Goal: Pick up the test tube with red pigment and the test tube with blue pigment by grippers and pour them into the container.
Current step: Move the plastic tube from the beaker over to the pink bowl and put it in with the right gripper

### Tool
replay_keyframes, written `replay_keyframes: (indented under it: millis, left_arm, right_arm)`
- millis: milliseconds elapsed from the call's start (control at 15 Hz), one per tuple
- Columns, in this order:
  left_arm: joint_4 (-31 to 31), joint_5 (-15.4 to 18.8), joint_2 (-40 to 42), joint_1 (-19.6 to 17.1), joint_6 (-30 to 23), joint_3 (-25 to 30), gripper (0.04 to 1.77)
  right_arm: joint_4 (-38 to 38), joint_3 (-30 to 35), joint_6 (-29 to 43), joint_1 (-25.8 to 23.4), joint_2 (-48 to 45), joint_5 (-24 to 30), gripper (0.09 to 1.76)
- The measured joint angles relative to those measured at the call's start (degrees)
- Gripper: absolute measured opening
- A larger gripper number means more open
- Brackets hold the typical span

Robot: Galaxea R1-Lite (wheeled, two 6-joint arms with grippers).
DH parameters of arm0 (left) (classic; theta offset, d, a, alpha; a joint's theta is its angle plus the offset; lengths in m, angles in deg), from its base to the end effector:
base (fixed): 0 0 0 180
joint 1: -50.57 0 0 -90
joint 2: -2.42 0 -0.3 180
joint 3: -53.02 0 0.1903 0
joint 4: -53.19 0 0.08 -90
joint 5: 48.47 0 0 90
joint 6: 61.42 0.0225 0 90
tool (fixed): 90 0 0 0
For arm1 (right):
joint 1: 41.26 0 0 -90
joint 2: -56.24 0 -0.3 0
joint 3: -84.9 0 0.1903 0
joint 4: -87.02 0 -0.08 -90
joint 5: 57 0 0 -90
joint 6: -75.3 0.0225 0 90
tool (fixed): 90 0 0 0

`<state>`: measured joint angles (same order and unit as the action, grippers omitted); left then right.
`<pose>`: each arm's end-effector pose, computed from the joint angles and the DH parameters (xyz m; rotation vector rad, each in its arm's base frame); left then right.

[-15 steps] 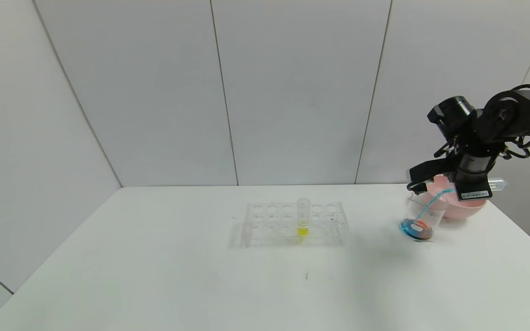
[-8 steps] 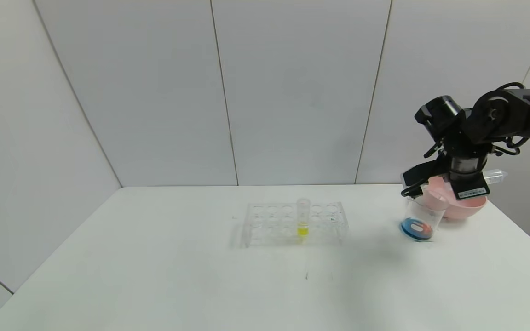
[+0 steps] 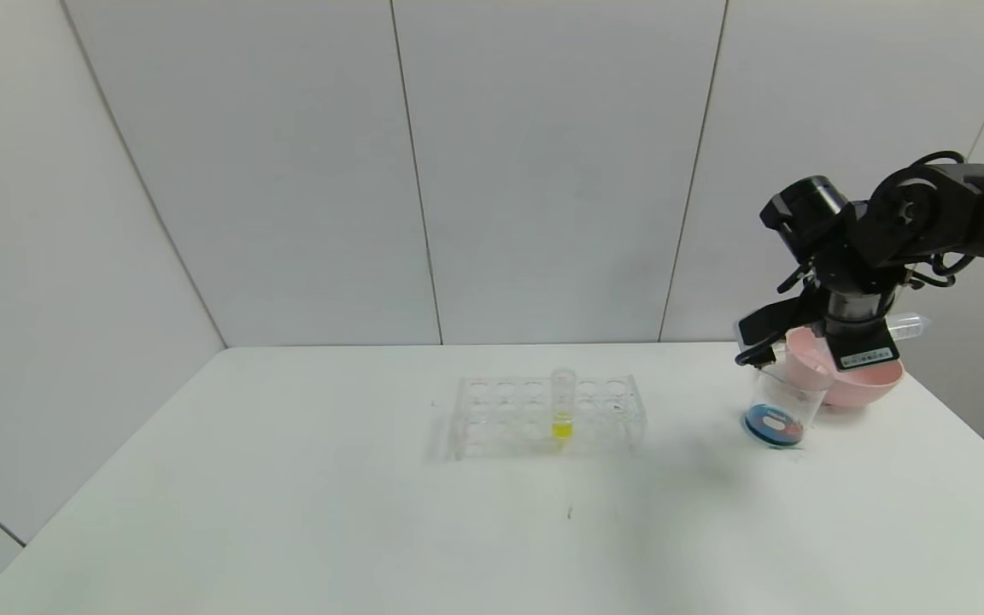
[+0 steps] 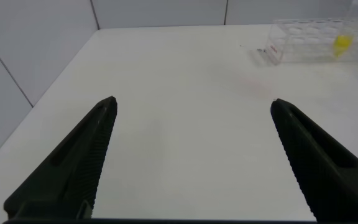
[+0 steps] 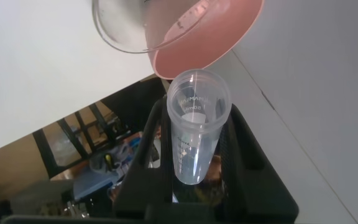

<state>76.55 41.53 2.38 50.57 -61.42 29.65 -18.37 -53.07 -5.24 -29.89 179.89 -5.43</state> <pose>-0.0228 0.0000 0.0755 0.0000 0.0005 0.0000 0.3939 0.0650 0.2120 -1.7009 1.1544 0.3380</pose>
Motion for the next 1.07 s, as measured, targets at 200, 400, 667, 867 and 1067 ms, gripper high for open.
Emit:
replay_keyframes:
  millis: [200, 400, 667, 867, 1067]
  left_arm:
    - [0.0, 0.0, 0.0, 0.0, 0.0, 0.0, 1.76]
    - [0.0, 0.0, 0.0, 0.0, 0.0, 0.0, 1.76]
    - [0.0, 0.0, 0.0, 0.0, 0.0, 0.0, 1.76]
    - [0.0, 0.0, 0.0, 0.0, 0.0, 0.0, 1.76]
    - [0.0, 0.0, 0.0, 0.0, 0.0, 0.0, 1.76]
  right_arm:
    - [-3.0, 0.1, 3.3, -1.6, -0.4, 13.0, 0.5]
    - [-4.0, 0.2, 14.9, -5.3, -2.5, 26.0, 0.5]
    - [-6.0, 0.4, 22.4, -11.7, -7.0, 48.0, 0.5]
    - [-7.5, 2.5, 34.6, -15.8, -11.5, 64.4, 0.5]
    - [-13.8, 10.7, 51.9, -18.0, -17.9, 69.0, 0.5]
